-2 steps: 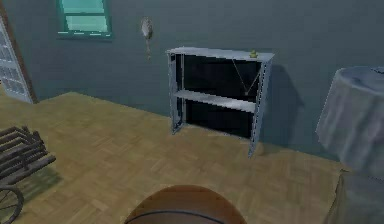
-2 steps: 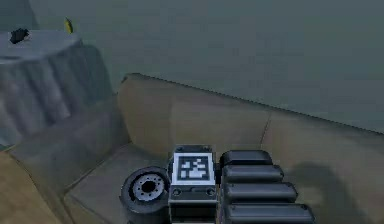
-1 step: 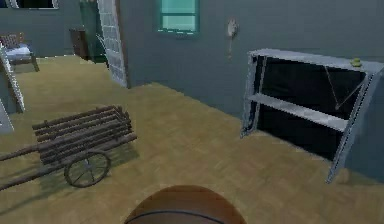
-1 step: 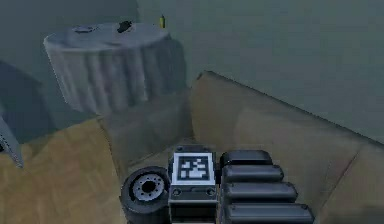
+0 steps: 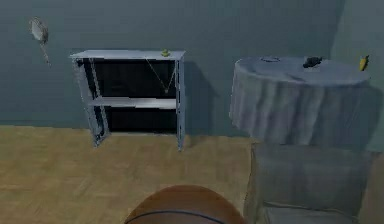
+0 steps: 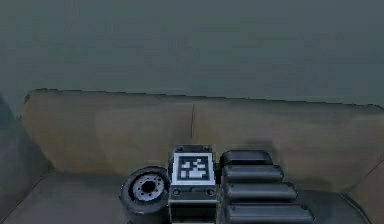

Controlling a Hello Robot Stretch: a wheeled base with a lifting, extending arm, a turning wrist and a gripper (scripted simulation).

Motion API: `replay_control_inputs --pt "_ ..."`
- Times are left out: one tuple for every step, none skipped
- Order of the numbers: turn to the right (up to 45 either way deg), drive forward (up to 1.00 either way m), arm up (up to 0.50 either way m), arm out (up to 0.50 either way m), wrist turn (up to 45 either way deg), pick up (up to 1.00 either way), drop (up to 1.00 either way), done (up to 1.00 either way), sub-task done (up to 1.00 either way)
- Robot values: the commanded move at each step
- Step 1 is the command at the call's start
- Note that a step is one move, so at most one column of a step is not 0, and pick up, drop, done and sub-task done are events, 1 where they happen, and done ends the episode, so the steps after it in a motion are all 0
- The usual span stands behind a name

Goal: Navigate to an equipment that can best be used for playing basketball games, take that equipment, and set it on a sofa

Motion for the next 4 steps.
replay_control_inputs --pt "45.0 0.0 0.0 0.0 0.0 0.0 0.0 0.0 0.0" --pt "0.0 0.0 0.0 0.3 0.0 0.0 0.0 0.0 0.0" --pt "0.0 0.0 0.0 0.0 39.0 0.0 0.0 0.0 0.0" --pt "0.0 0.0 -0.3 0.0 0.0 0.0 0.0 0.0 0.0"
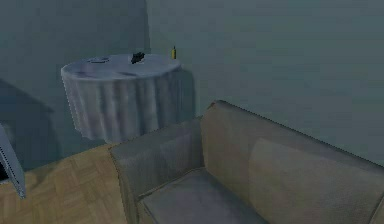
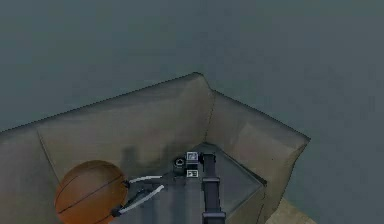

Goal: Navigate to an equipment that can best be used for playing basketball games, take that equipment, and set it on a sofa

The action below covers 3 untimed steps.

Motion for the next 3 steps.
replay_control_inputs --pt "0.0 0.0 -0.32 0.0 0.0 0.0 0.0 0.0 0.0" --pt "0.0 0.0 0.0 0.0 0.0 0.0 1.0 0.0 0.0" --pt "0.0 0.0 0.1 0.0 0.0 0.0 0.0 0.0 0.0"
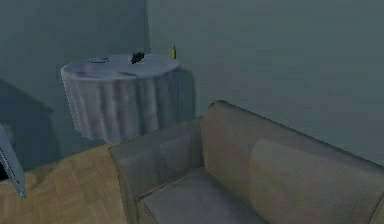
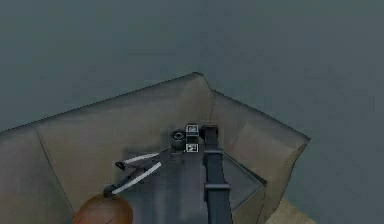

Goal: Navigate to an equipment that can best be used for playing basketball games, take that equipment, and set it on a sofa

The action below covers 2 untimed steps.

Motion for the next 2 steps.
replay_control_inputs --pt "0.0 0.0 0.0 -0.08 0.0 0.0 0.0 0.0 0.0" --pt "0.0 0.0 0.0 0.0 0.0 0.0 0.0 1.0 0.0"
